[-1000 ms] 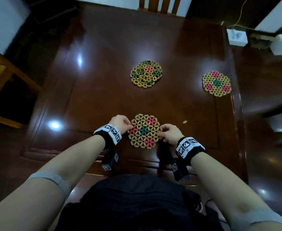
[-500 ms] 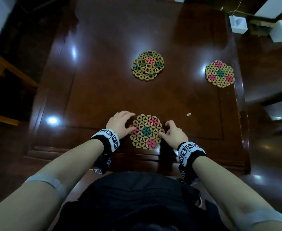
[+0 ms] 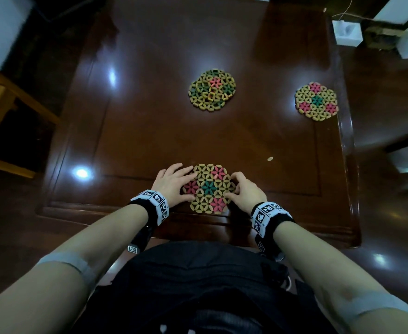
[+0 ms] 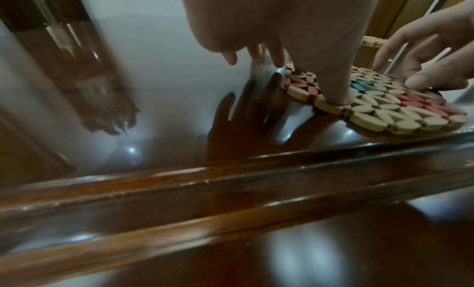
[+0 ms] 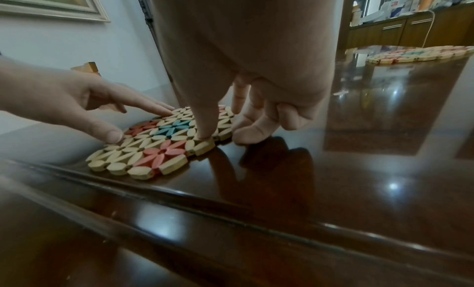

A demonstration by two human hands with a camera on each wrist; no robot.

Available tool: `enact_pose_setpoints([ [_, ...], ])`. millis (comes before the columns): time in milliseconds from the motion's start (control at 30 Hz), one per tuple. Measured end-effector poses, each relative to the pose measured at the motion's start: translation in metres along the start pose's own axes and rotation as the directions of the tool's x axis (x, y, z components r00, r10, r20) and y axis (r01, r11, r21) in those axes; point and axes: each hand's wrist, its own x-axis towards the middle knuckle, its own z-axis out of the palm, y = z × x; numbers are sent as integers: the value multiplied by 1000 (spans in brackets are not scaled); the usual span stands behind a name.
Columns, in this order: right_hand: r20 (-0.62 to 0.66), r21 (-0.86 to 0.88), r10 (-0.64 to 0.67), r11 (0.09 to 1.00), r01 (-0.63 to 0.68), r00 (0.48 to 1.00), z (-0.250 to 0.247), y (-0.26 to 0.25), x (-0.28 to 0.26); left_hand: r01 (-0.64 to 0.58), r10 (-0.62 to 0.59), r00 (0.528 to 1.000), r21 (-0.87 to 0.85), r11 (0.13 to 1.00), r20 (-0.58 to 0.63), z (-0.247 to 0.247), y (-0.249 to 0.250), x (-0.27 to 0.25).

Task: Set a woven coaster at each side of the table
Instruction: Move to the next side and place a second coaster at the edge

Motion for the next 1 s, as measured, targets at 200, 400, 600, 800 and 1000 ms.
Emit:
enact_pose_setpoints([
  [200, -6, -18, -6, 1000, 6, 1000, 4, 3, -3, 11, -11, 1000, 22, 1000, 14, 0, 7, -2],
  [400, -19, -13, -11, 1000, 10, 1000, 5, 3, -4, 23, -24, 999, 43, 999, 22, -1, 10, -1],
  [600, -15, 6, -25, 1000, 25, 1000, 4, 4, -5, 30, -30, 999, 35, 999, 15, -1, 11, 0],
  [800, -14, 7, -24, 1000, 24, 1000, 3, 4, -6, 41, -42, 999, 29, 999, 10, -2, 14, 0],
  [1000, -22, 23, -12, 1000, 13, 1000, 5, 4, -7, 46, -47, 999, 49, 998, 13, -1, 17, -2],
])
